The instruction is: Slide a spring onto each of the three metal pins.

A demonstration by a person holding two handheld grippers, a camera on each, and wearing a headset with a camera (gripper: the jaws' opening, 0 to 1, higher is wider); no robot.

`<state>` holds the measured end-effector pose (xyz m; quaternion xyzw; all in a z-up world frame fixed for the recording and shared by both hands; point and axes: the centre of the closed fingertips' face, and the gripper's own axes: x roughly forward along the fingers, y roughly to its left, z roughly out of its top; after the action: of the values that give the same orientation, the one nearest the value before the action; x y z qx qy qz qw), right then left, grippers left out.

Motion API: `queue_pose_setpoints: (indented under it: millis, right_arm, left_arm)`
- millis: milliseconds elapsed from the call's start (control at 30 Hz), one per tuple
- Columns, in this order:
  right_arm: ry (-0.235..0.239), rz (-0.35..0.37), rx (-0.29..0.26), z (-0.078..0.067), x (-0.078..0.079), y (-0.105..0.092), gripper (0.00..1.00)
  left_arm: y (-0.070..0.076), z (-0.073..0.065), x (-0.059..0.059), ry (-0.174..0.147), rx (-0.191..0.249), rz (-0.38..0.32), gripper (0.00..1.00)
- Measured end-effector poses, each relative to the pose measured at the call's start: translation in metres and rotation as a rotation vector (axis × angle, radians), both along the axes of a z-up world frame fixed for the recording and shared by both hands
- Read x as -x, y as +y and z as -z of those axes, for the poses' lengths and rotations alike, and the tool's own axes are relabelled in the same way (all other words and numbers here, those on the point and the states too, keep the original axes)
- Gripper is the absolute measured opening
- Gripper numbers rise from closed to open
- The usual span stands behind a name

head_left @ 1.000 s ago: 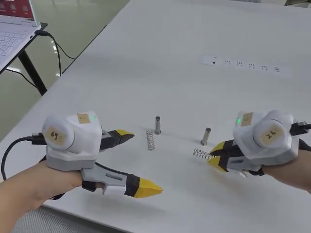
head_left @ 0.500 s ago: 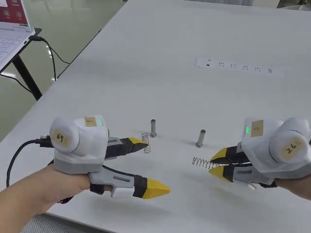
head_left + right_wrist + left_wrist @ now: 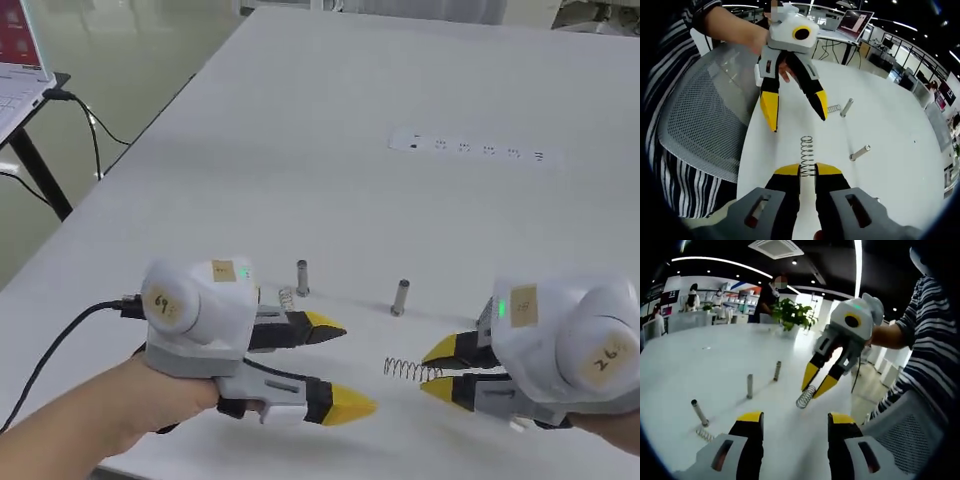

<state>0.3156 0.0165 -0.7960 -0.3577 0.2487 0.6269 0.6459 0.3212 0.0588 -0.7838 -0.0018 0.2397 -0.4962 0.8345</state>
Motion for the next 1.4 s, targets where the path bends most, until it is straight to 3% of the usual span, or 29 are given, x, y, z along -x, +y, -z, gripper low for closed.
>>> queue_pose_setpoints:
  millis: [200,333,400,833,1400]
  right_arm:
    - [0.006,-0.016,-0.014,-0.003,0.006,0.004,0.08]
    - [0.01,-0.023,-0.031,-0.007,0.008,0.008,0.08]
    - [0.009,-0.023,-0.034,-0.008,0.007,0.009,0.08]
    - [-0.003,-0.046,-0.03,-0.008,0.008,0.008,0.08]
    - [0.005,-0.039,-0.047,-0.007,0.007,0.009,0.07]
  left_arm:
    - [-0.013,-0.006,-0.001,-0.02,0.029,0.021,0.4]
    - [-0.02,-0.006,0.001,-0.009,0.044,0.036,0.35]
    - [-0.023,-0.006,0.003,-0.018,0.043,0.047,0.33]
    - [-0.027,-0.007,0.005,-0.028,0.046,0.087,0.13]
    - [-0.026,-0.01,0.01,-0.066,0.03,0.133,0.02]
